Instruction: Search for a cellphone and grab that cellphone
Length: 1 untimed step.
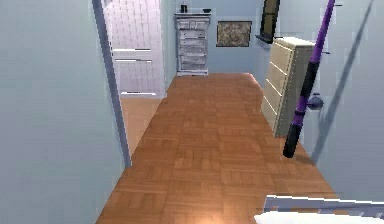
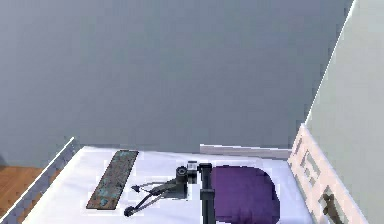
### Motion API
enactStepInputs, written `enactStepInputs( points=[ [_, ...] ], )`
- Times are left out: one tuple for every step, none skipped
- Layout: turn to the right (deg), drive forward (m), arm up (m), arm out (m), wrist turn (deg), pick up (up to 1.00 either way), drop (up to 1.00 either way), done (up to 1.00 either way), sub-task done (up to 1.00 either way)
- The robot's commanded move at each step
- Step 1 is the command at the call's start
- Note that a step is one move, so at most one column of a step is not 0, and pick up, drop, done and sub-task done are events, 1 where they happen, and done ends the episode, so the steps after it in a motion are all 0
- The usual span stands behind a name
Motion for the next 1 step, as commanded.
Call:
enactStepInputs(
  points=[
    [0.0,0.0,0.0,0.0,45.0,0.0,0.0,0.0,0.0]
  ],
)
